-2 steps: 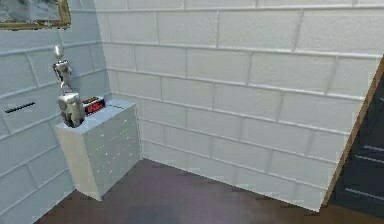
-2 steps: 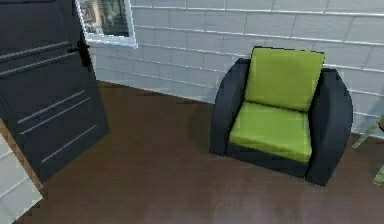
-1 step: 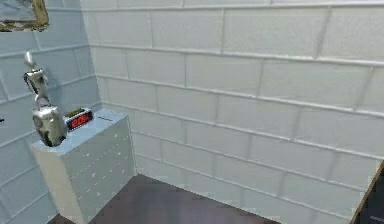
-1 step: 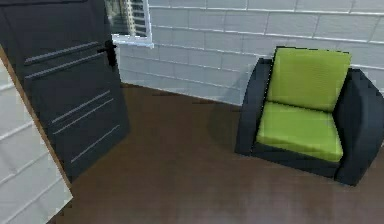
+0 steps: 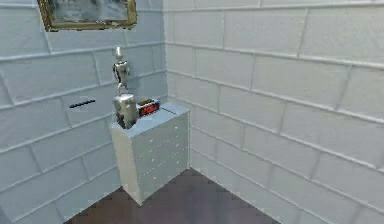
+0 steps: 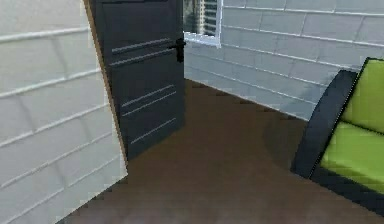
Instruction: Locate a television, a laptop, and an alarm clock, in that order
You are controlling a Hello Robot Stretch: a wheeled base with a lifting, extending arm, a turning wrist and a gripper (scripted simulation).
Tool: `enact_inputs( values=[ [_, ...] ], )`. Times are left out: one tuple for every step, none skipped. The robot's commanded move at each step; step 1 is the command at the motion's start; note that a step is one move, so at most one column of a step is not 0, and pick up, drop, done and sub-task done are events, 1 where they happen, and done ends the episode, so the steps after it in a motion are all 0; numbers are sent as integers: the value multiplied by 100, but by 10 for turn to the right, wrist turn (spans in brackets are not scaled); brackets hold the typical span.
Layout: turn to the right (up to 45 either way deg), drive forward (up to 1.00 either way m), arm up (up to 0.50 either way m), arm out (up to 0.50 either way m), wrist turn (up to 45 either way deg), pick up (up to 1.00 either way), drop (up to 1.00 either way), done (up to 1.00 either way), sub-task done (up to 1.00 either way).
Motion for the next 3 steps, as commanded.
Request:
enact_inputs(
  values=[
    [0, 70, 0, 0, 0, 0, 0, 0, 0],
    [-210, 0, 0, 0, 0, 0, 0, 0, 0],
    [0, 0, 0, 0, 0, 0, 0, 100, 0]
  ],
)
